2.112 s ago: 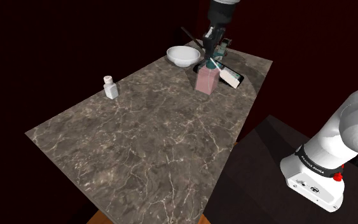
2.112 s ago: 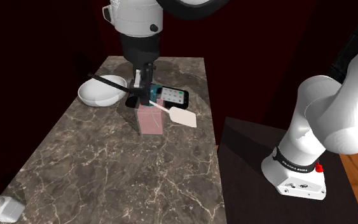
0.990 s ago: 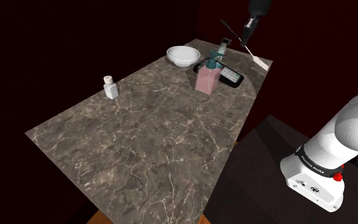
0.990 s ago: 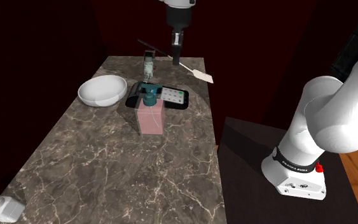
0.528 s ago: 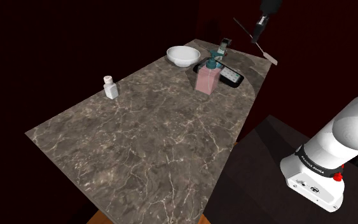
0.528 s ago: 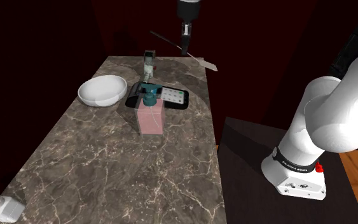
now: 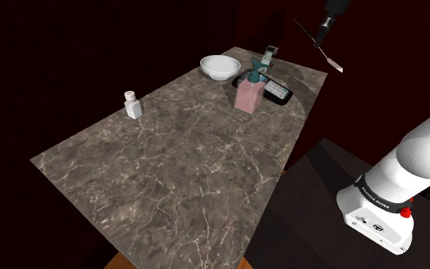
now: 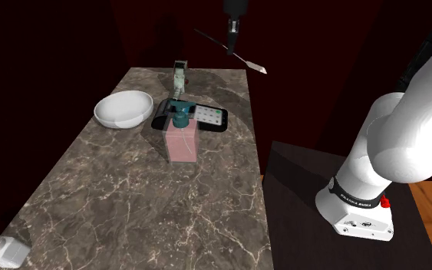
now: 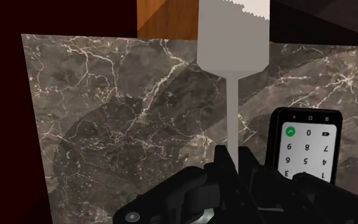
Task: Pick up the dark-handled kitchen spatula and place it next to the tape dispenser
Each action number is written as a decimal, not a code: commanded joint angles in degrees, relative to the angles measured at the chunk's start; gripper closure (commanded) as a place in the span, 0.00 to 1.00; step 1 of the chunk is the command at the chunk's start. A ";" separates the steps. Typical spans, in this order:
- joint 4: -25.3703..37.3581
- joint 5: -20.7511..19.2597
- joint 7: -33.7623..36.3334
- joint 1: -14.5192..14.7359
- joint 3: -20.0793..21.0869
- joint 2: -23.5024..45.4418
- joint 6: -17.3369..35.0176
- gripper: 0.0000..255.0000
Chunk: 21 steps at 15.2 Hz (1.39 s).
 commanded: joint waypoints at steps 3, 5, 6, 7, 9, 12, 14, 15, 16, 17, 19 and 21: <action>-2.04 0.18 -0.80 -0.23 -0.42 0.63 2.63 1.00; -3.34 0.25 -0.91 -0.25 -0.48 0.86 4.16 1.00; -3.98 0.30 -0.98 -0.25 -0.51 1.00 4.92 1.00; -4.60 0.35 -1.04 -0.26 -0.55 1.15 5.69 1.00; -5.81 0.47 -1.19 -0.28 -0.62 1.49 7.21 1.00; -7.54 0.70 -1.44 -0.29 -0.72 2.09 9.51 1.00; -8.63 0.88 -1.63 -0.30 -0.79 2.56 11.03 1.00; -9.16 0.98 -1.73 -0.30 -0.83 2.81 11.80 1.00; -9.67 1.09 -1.84 -0.30 -0.86 3.08 12.56 1.00; -10.17 1.21 -1.95 -0.30 -0.90 3.36 13.32 1.00; -11.14 1.47 -2.19 -0.30 -0.97 3.95 14.85 1.00; -12.06 1.76 -2.46 -0.30 -1.04 4.61 16.38 1.00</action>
